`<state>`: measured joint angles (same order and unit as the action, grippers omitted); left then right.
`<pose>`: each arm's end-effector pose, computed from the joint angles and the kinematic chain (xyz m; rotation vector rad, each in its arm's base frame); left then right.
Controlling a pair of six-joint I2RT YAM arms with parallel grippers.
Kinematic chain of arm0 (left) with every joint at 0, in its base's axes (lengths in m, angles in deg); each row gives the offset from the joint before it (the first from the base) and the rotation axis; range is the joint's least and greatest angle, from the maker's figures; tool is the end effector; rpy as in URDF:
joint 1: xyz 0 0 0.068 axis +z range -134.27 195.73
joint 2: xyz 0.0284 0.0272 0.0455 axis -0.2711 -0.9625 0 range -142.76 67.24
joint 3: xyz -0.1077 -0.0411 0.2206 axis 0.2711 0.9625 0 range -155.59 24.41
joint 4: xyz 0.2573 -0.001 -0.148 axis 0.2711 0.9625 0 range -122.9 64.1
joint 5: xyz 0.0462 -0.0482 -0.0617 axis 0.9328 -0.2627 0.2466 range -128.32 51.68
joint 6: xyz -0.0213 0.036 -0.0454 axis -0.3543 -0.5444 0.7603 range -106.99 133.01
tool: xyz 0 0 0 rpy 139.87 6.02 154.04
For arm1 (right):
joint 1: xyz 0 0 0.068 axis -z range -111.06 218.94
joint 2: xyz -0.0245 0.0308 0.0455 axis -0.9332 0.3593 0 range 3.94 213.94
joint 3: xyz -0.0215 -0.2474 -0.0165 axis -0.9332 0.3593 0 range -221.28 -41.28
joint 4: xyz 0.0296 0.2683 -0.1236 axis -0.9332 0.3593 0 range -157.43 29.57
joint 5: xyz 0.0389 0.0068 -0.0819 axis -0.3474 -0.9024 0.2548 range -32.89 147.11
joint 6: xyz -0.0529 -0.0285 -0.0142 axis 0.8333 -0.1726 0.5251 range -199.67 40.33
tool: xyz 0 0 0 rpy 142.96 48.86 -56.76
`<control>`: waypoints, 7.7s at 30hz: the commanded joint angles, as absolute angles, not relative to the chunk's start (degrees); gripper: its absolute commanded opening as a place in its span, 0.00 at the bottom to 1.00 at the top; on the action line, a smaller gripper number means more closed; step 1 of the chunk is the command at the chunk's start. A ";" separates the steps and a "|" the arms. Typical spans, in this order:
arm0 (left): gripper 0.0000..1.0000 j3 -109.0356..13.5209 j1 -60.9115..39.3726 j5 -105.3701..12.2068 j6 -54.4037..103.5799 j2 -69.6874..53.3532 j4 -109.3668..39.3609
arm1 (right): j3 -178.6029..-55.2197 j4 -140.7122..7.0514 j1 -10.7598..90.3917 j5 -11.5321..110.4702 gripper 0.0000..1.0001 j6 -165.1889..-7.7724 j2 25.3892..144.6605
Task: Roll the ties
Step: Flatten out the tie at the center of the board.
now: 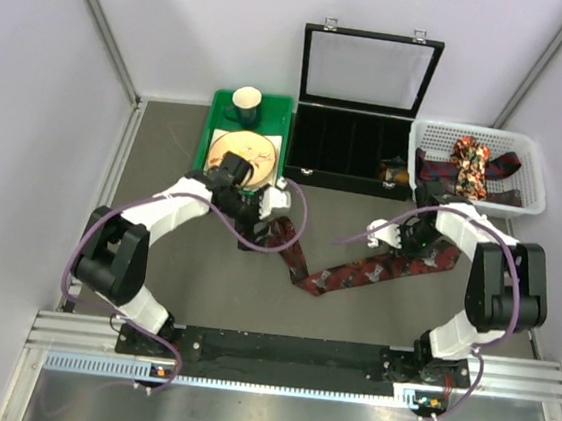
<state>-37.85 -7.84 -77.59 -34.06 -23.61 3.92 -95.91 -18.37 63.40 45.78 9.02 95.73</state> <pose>0.3054 -0.1654 0.1702 1.5968 1.9185 -0.7587 0.2944 0.0378 0.1103 -2.1734 2.0053 0.1545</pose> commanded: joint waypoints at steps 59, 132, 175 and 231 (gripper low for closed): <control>0.06 -49.43 -4.41 -76.81 -35.43 -23.82 16.32 | -61.59 -102.67 77.47 44.55 0.00 1.18 52.72; 0.99 -35.79 -4.13 -66.71 -44.65 -20.92 1.64 | -90.41 -35.87 93.46 53.42 0.59 -26.58 97.98; 0.99 -41.41 -24.61 -64.25 -31.03 -35.67 -13.13 | -120.37 -18.80 94.35 30.95 0.85 -40.44 78.40; 0.73 -31.32 -9.67 -66.27 -42.10 -19.60 4.55 | -101.57 -46.15 47.07 5.87 0.30 -89.51 102.11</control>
